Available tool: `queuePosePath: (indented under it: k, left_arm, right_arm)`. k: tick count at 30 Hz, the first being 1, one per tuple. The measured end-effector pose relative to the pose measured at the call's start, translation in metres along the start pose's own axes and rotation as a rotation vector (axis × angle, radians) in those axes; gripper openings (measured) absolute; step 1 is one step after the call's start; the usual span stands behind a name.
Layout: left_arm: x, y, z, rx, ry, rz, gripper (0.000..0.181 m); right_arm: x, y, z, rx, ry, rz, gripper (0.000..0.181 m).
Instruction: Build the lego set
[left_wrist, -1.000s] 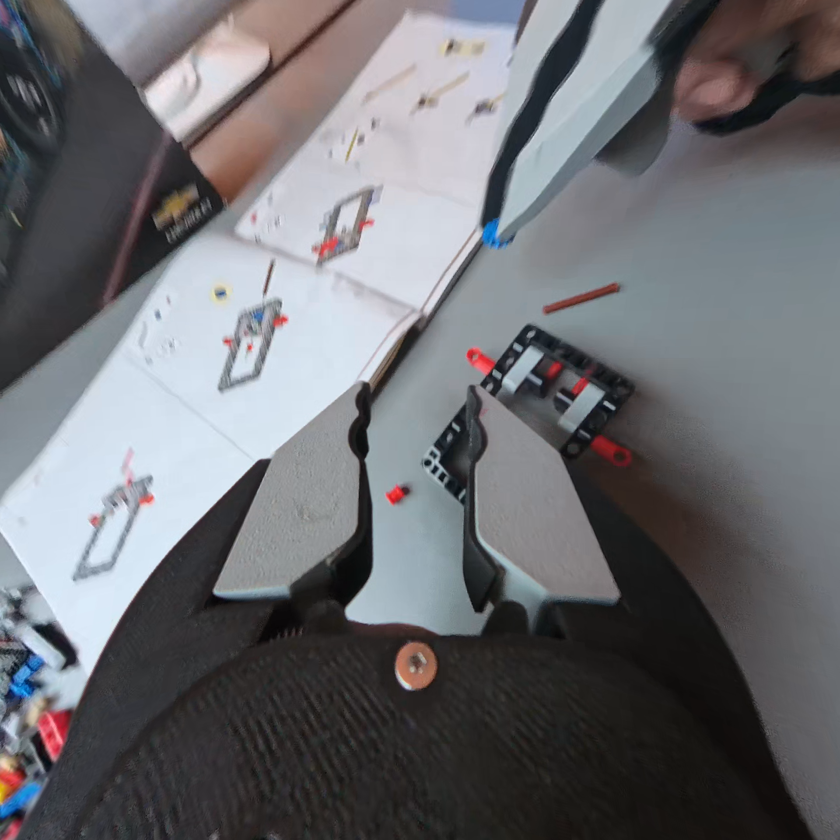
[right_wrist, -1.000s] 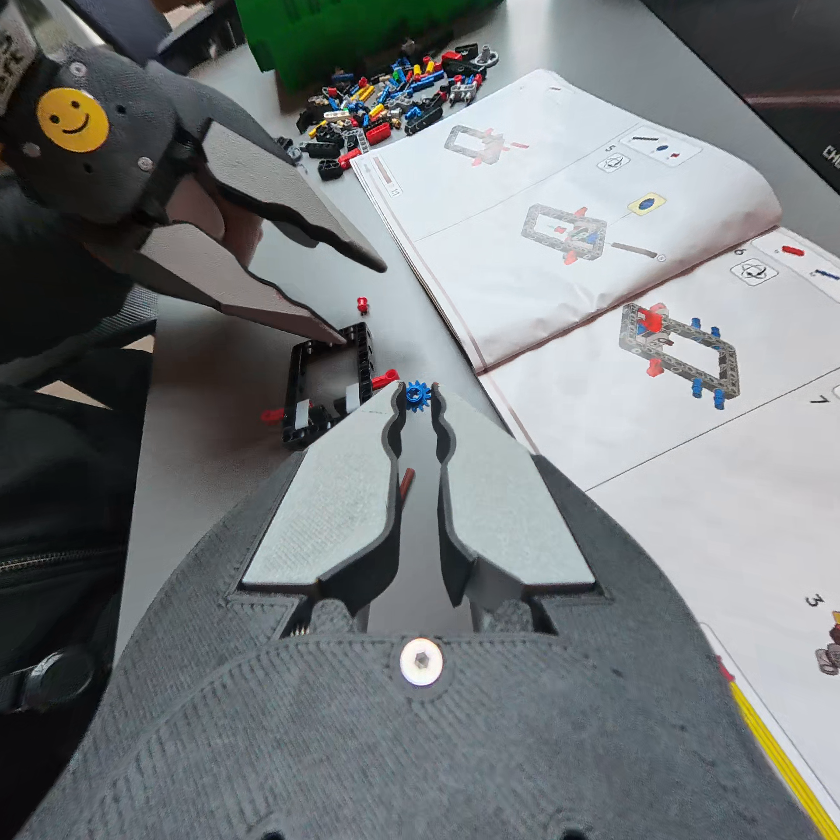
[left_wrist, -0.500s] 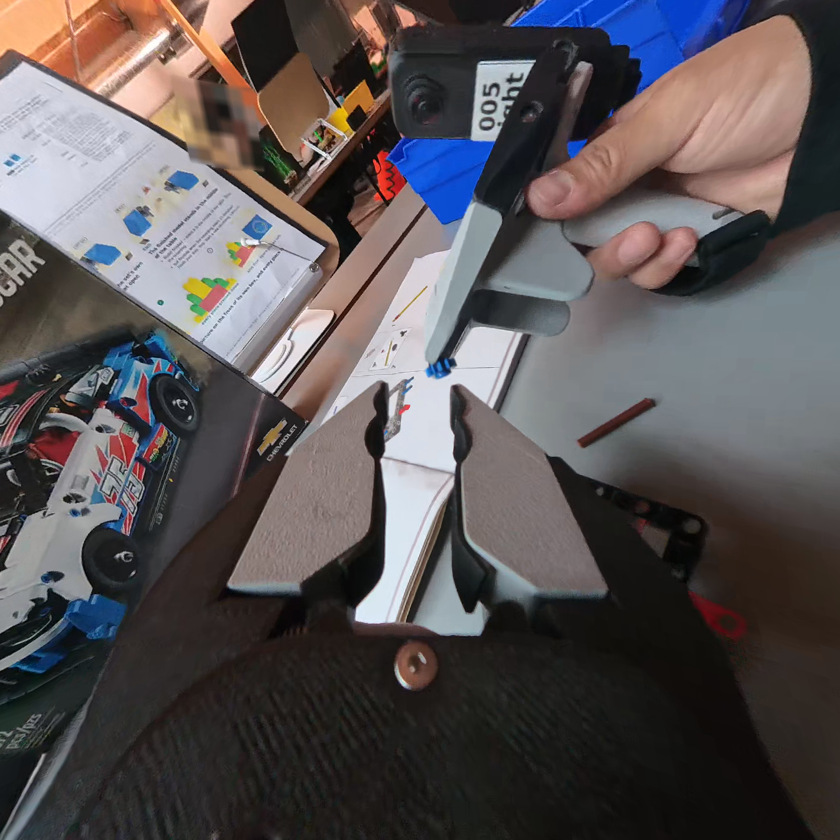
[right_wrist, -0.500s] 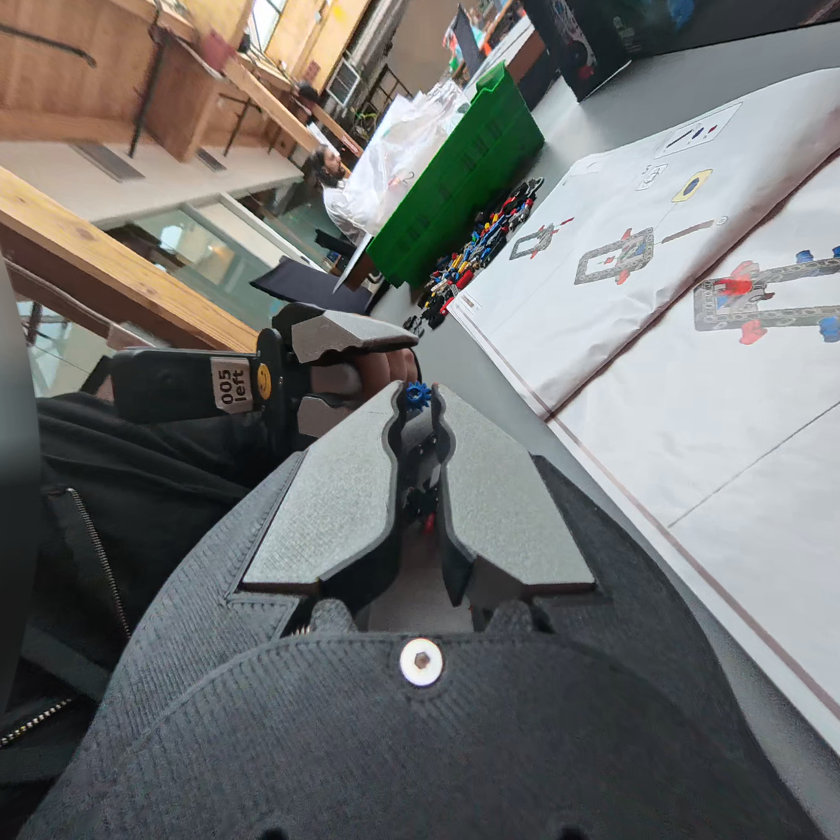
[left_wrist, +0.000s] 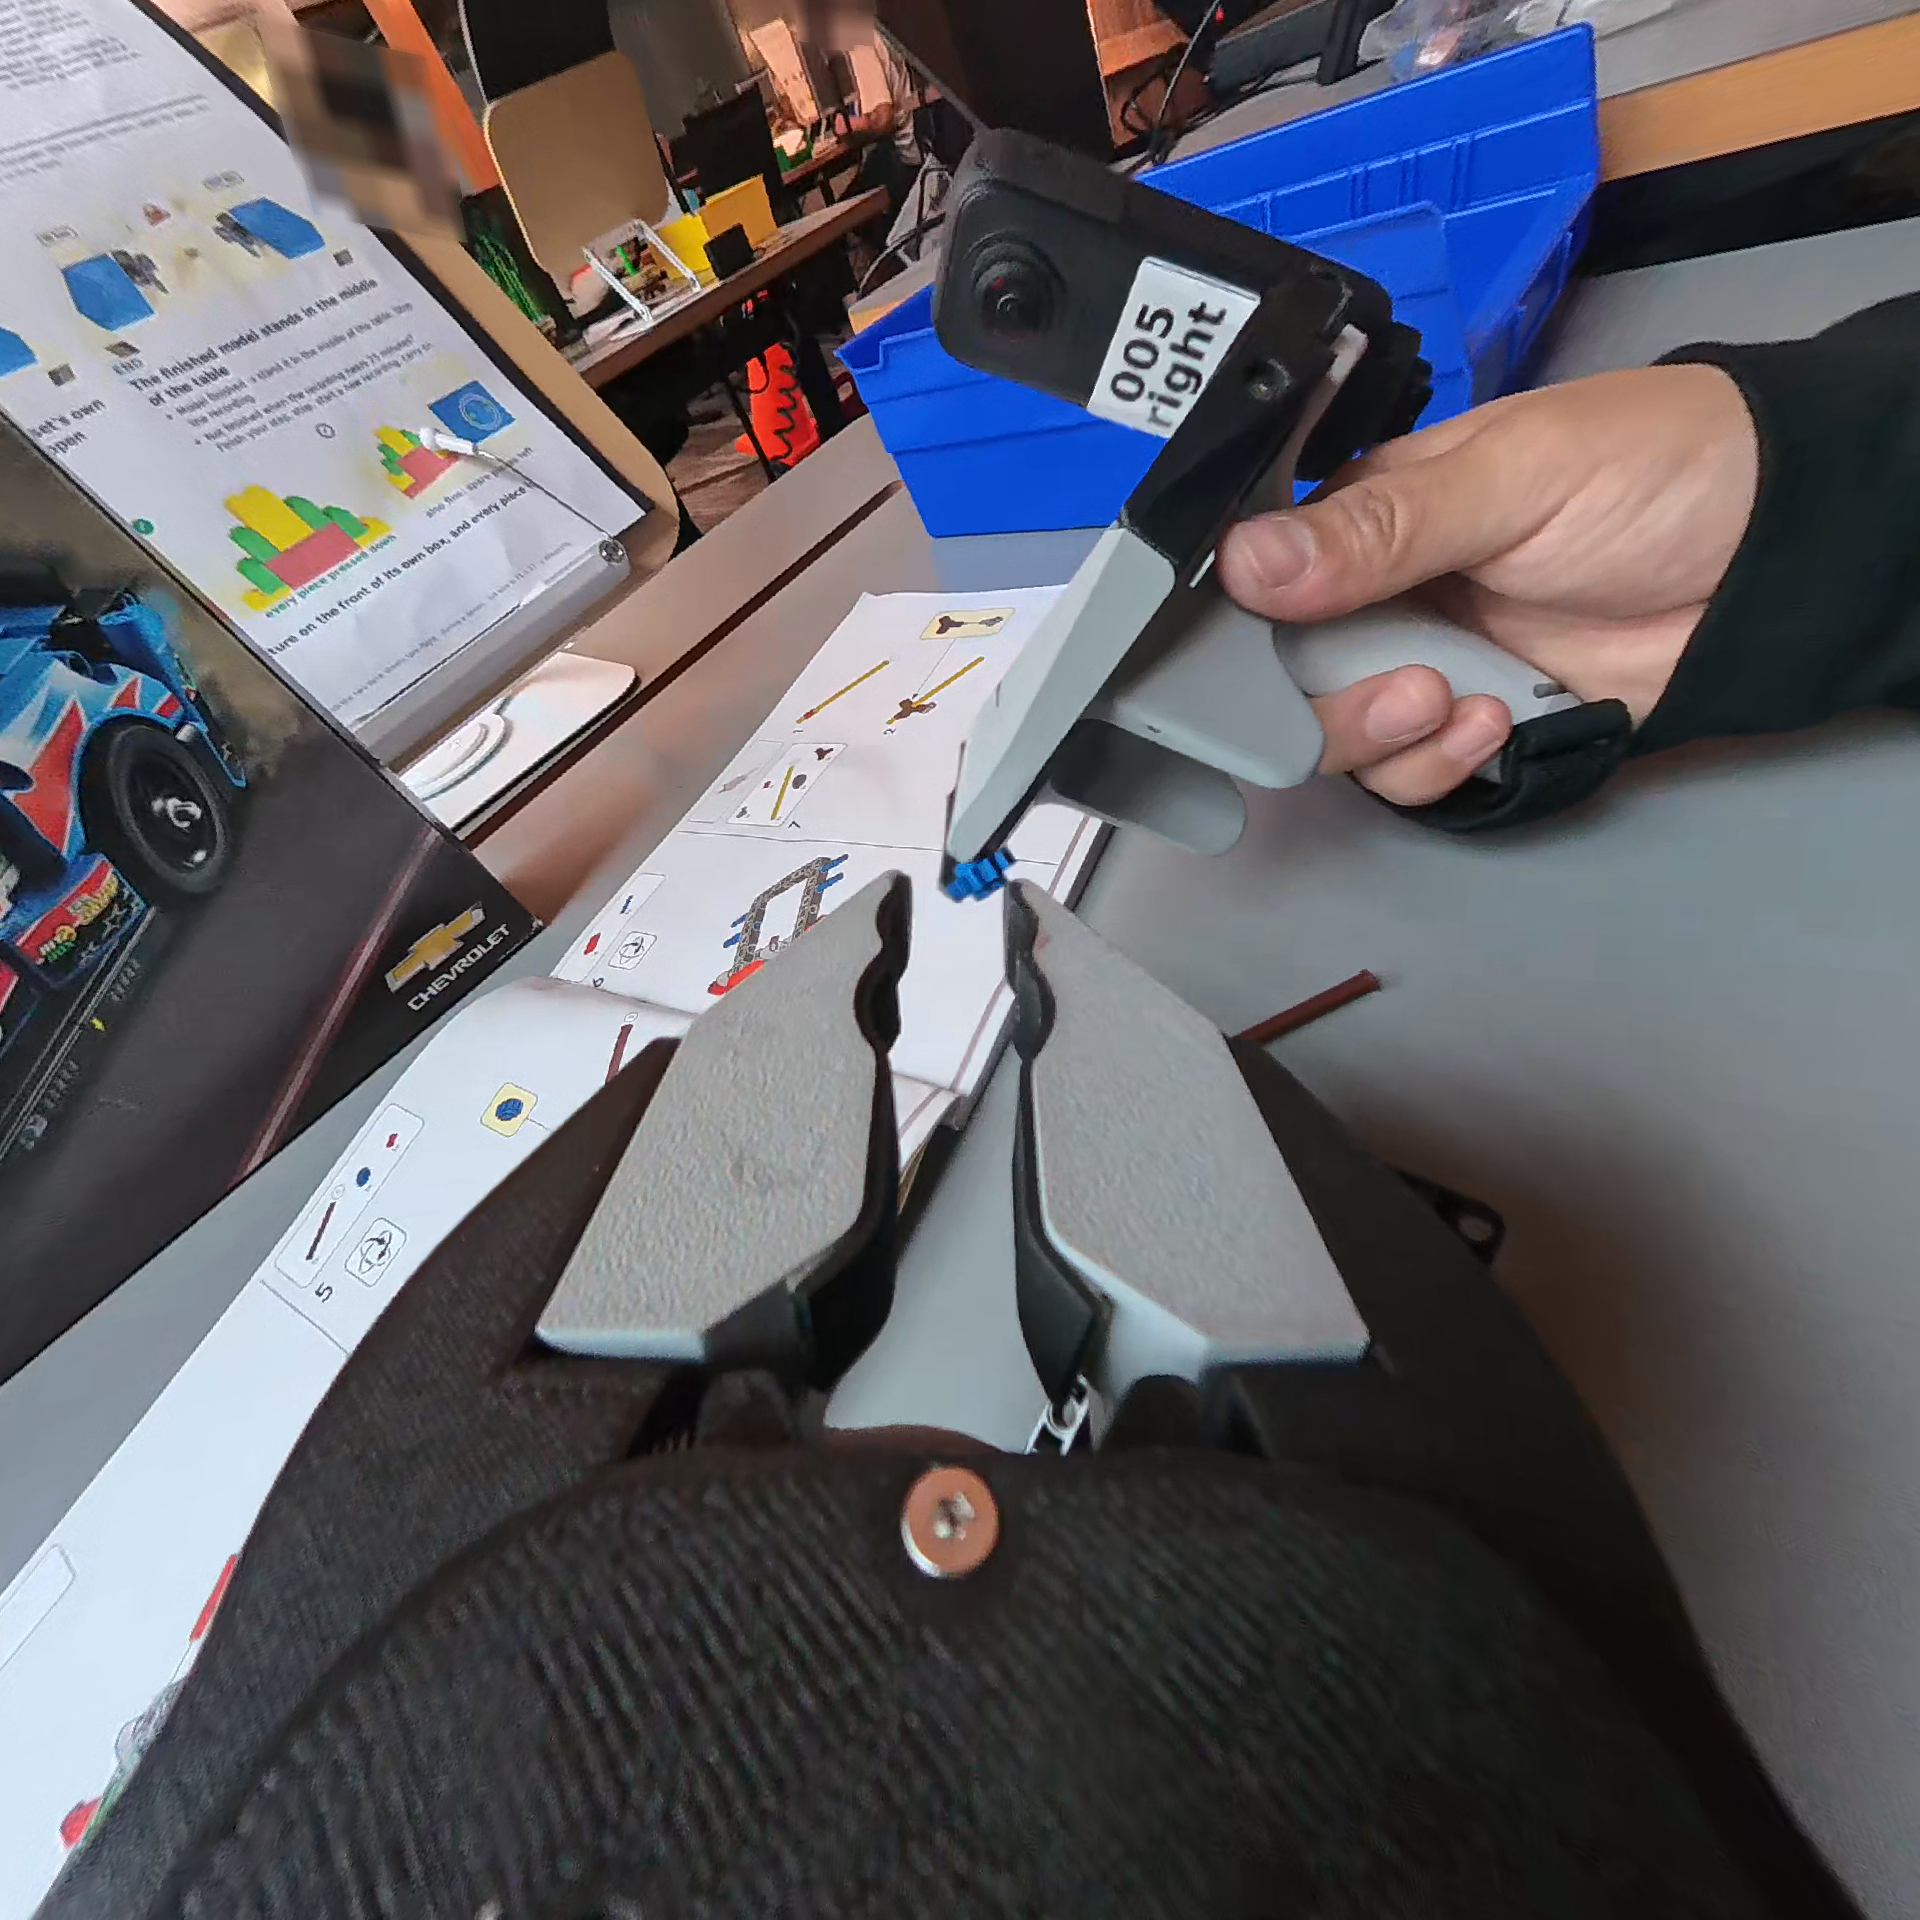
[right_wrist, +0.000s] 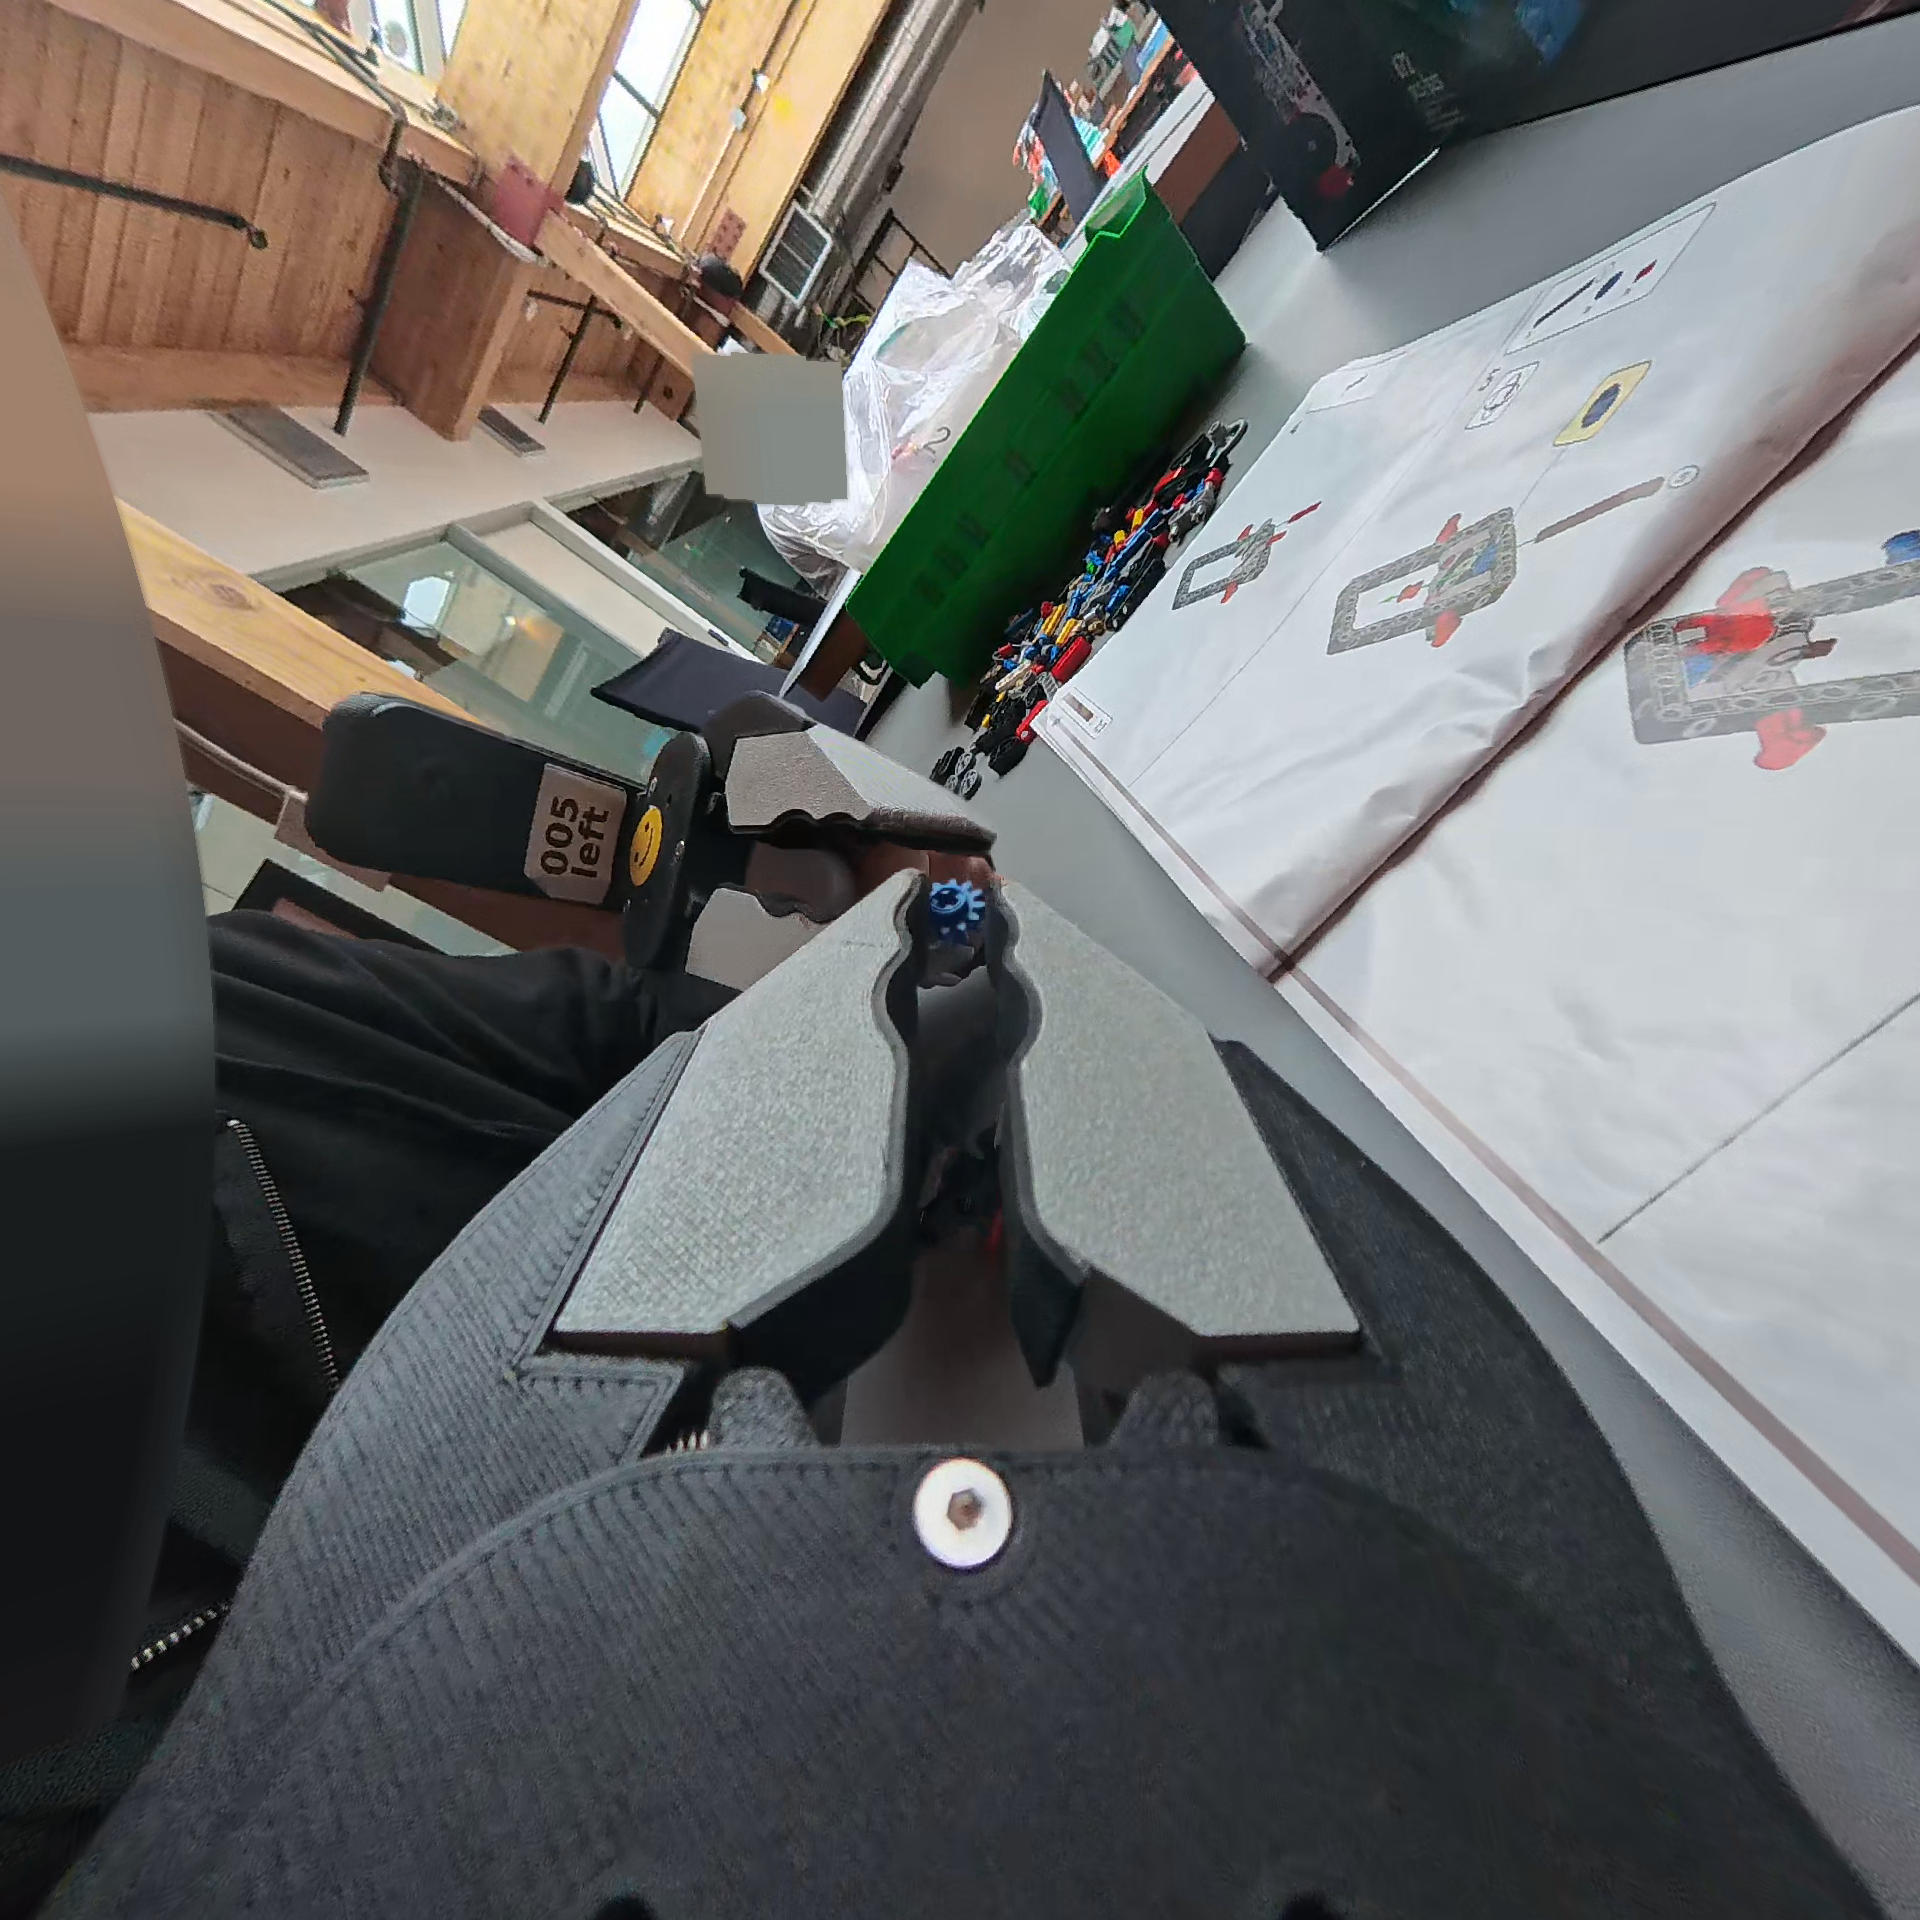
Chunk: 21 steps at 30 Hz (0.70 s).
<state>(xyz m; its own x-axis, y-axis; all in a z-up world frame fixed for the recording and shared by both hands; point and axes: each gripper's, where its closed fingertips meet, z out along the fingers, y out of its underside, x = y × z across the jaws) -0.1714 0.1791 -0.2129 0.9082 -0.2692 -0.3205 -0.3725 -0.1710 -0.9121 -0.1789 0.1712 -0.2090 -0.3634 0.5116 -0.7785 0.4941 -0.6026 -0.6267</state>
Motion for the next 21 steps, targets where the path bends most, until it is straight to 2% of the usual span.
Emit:
queuePosePath:
  k: [7,11,21]
  left_arm:
    - [0.0040,-0.0012,0.0009,0.003,-0.003,0.018,0.014]
    - [0.0034,0.0007,0.0012,-0.007,-0.012,0.025,0.023]
    - [0.0014,0.0041,0.0018,-0.028,-0.032,0.047,0.015]
  right_arm:
    - [0.0014,0.0052,0.0059,-0.010,0.003,0.005,0.007]
    - [0.0025,0.0037,0.0047,-0.002,0.010,0.000,0.007]
    - [-0.0022,0.0032,0.0063,0.013,-0.027,0.013,0.007]
